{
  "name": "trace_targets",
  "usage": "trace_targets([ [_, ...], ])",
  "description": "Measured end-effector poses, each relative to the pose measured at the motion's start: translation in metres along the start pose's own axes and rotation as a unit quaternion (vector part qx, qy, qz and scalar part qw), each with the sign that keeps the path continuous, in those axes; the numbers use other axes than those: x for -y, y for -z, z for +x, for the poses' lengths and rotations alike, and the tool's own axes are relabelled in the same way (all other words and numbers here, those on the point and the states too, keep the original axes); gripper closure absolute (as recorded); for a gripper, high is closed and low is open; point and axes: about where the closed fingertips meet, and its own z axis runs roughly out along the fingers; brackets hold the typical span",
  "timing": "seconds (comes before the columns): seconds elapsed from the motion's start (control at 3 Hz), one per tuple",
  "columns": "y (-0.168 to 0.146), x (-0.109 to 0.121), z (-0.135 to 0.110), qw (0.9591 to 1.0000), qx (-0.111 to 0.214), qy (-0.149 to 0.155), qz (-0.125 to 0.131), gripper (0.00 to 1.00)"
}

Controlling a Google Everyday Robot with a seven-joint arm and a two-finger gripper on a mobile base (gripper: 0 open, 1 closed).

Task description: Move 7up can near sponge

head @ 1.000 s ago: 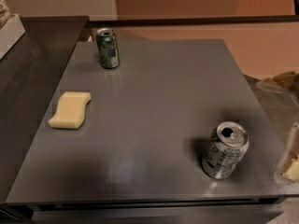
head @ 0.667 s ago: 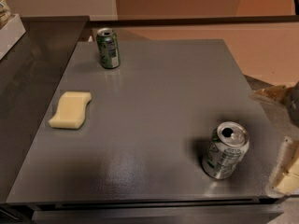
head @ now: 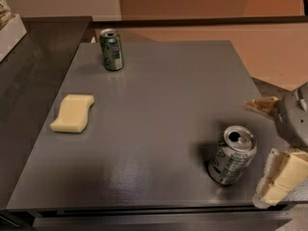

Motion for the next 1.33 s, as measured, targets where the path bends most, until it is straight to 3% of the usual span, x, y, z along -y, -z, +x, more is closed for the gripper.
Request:
trace_targets([
  [0.33, -0.007, 0.001, -0.004, 1.0, 0.008, -0.002, -0.001, 0.0],
  [0.67, -0.012, 0.002, -0.009, 0.9999, 0.015, -0.002, 0.001, 0.18],
  [1.33, -0.01, 0.005, -0.015, 0.9997, 0.022, -0.002, 0.006, 0.65],
])
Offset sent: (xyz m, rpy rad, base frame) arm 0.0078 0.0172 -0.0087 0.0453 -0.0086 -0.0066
